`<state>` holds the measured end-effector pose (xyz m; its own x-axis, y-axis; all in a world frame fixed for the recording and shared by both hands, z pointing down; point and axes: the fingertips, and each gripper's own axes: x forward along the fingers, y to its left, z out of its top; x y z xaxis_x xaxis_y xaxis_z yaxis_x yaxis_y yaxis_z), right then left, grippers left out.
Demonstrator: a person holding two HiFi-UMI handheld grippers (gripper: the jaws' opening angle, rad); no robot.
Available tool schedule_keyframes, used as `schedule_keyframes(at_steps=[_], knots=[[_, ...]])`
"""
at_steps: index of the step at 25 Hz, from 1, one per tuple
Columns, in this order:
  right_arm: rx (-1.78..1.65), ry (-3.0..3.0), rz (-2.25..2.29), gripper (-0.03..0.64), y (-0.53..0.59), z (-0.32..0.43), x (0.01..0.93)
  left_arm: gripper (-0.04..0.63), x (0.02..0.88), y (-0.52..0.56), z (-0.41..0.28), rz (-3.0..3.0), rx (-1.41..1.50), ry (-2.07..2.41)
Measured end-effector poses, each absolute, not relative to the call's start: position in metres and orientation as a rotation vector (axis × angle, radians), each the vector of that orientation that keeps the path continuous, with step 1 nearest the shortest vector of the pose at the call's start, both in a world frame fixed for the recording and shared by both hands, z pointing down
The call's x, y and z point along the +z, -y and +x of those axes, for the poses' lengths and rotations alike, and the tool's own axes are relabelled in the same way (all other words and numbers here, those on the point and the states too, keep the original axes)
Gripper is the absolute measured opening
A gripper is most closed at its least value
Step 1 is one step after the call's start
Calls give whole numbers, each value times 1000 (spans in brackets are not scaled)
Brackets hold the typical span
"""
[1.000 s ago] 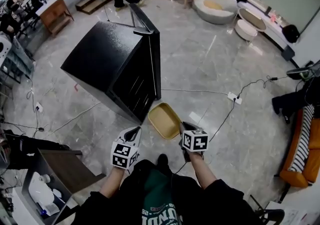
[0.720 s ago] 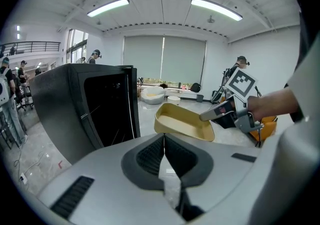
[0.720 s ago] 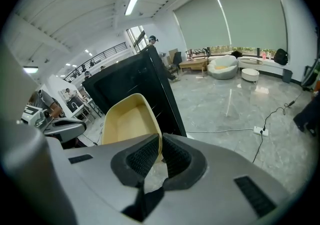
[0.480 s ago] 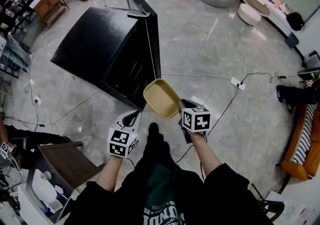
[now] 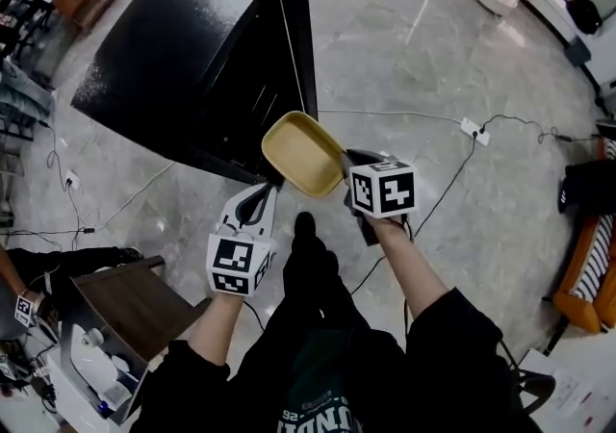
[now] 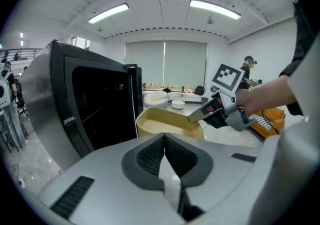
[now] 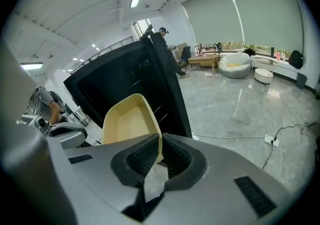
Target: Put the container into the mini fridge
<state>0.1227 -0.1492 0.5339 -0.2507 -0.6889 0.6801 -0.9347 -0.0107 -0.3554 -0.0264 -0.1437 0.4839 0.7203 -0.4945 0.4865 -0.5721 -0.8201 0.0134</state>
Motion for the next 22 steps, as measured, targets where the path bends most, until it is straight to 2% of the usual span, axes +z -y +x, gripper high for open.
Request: schedule_keyframes(at_steps=[14,22], knots=[[1085,1973,1668,46,200,133,585,14,545,176,-18,2741,743,880],[1073,1994,1620,46,240,114,608,14,565,191,-31,2705,772,913]])
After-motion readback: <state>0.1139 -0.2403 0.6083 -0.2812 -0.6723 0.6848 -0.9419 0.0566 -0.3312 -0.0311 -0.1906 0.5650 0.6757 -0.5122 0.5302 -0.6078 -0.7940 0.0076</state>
